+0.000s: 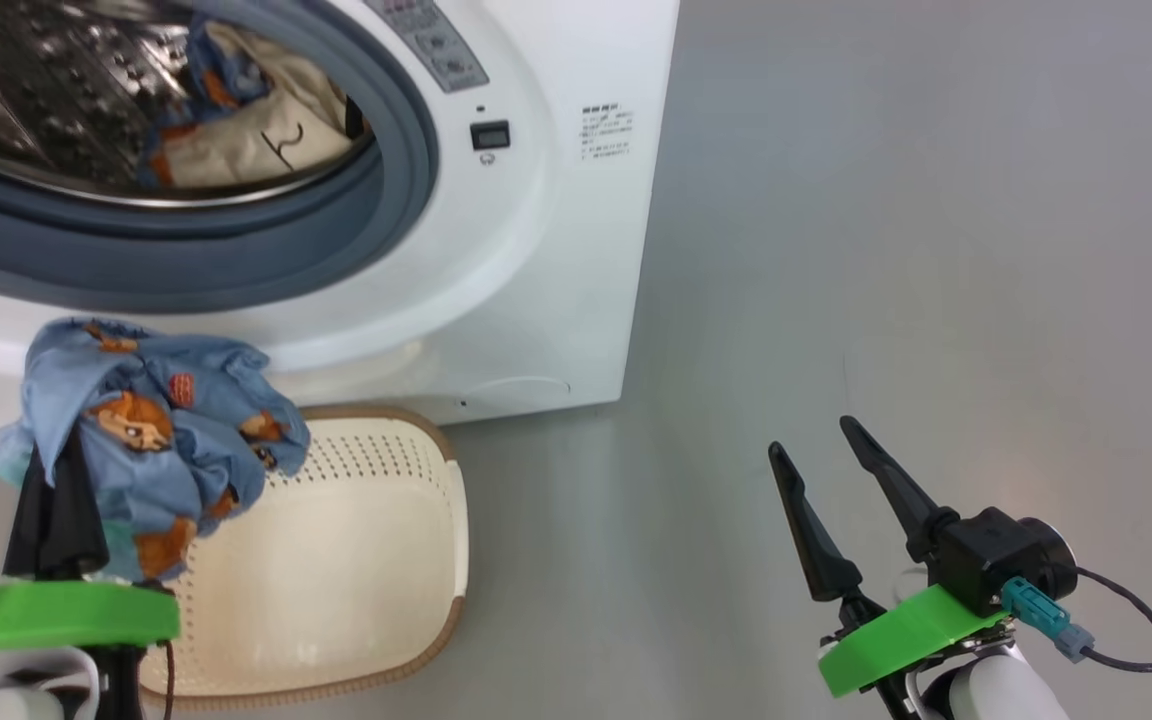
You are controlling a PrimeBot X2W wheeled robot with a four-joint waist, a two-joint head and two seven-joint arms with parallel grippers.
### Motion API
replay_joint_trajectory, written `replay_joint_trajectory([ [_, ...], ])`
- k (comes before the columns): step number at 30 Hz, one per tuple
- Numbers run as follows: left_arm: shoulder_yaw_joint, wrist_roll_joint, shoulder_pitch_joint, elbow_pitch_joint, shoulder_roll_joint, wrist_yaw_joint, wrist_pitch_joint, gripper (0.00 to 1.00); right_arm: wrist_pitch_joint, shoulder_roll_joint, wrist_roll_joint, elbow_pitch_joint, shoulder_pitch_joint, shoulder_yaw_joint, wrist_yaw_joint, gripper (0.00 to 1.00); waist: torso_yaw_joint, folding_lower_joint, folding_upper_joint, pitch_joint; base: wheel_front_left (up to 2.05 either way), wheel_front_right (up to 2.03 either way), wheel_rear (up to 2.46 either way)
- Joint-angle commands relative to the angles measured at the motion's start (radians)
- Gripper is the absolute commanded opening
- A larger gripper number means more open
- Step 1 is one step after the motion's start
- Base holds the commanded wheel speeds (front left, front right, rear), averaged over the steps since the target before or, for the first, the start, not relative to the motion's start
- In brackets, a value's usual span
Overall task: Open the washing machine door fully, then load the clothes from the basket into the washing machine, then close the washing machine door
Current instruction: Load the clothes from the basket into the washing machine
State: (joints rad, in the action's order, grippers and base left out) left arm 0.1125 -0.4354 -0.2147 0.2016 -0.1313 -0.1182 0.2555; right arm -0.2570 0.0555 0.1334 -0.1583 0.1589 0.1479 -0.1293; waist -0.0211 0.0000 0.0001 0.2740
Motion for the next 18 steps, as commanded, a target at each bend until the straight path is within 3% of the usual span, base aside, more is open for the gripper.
replay_joint_trajectory([
  [1, 0.047, 0.021, 0.017, -0.050, -0.016, 0.008, 0.006, 0.00, -0.005, -0.005, 0.008, 0.020, -0.018, 0.029, -0.001, 1.00, -0.003, 0.0000, -0.0001, -0.041, 0.00, 0.00, 0.00],
  [18, 0.112, 0.146, 0.204, -0.211, 0.024, 0.039, 0.006, 0.00, -0.005, -0.005, -0.003, 0.040, -0.064, 0.016, -0.001, 1.00, -0.039, 0.0000, -0.0001, -0.189, 0.00, 0.00, 0.00],
])
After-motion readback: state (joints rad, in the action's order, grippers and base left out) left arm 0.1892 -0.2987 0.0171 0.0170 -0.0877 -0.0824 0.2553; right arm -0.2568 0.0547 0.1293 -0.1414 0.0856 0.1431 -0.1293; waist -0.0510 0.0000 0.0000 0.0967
